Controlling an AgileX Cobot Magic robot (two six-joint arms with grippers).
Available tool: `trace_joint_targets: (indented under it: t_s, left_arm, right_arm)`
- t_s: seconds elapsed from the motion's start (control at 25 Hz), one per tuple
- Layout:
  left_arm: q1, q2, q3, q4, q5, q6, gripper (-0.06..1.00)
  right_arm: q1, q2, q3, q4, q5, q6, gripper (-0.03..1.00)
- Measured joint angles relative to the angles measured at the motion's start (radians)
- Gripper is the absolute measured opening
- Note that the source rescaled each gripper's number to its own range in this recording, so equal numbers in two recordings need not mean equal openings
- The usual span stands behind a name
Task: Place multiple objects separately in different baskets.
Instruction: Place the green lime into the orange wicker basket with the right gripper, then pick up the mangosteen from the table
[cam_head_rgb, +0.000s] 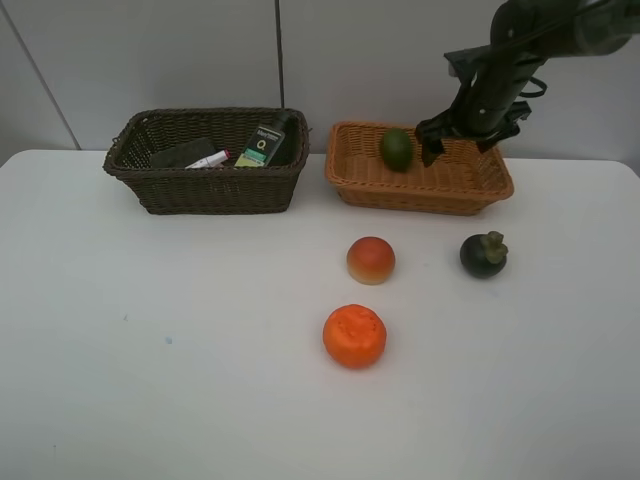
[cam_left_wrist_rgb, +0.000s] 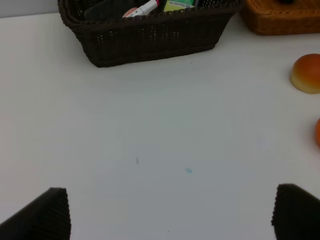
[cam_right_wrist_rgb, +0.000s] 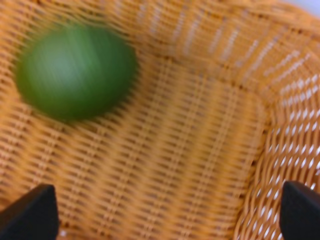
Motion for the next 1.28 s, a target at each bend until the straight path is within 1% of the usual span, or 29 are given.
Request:
trace_joint_targets:
  t_s: [0.08, 0.2, 0.36, 0.44, 0.6, 0.84, 0.92, 1.04, 1.12, 1.28]
  left_arm:
    - [0.0, 0.0, 0.0, 0.0, 0.0, 0.0, 0.99]
    - [0.0, 0.0, 0.0, 0.0, 0.0, 0.0, 0.99]
    - [0.0, 0.0, 0.0, 0.0, 0.0, 0.0, 0.99]
    - [0.0, 0.0, 0.0, 0.0, 0.0, 0.0, 0.99]
    - [0.0, 0.0, 0.0, 0.0, 0.0, 0.0, 0.99]
    - [0.0, 0.0, 0.0, 0.0, 0.0, 0.0, 0.99]
    - [0.0, 0.0, 0.0, 0.0, 0.0, 0.0, 0.99]
    - [0.0, 0.0, 0.0, 0.0, 0.0, 0.0, 0.99]
    - [0.0, 0.0, 0.0, 0.0, 0.0, 0.0, 0.99]
    - [0.0, 0.0, 0.0, 0.0, 0.0, 0.0, 0.99]
  right_arm:
    - [0.0, -0.03, 0.0, 0.05, 0.06, 0.0, 0.99]
    - [0.0, -0.096, 0.0, 0.136, 0.189, 0.0, 1.0]
    - [0.0, -0.18, -0.002, 0.2, 0.363, 0.0, 1.0]
    - [0.0, -0.205, 0.001, 0.209, 0.391, 0.005, 1.0]
    - [0.0, -0.258, 0.08, 0.214, 0.401, 0.02, 1.0]
    - [0.0, -0.288, 0.253, 0.213, 0.404, 0.024, 1.0]
    - [0.0, -0.289, 0.314, 0.207, 0.39, 0.024, 1.0]
    - [0.0, -0.289, 0.407, 0.194, 0.326, 0.024, 1.0]
    - [0.0, -0.289, 0.456, 0.194, 0.262, 0.024, 1.0]
    - [0.0, -0.289, 0.496, 0.179, 0.138, 0.026, 1.0]
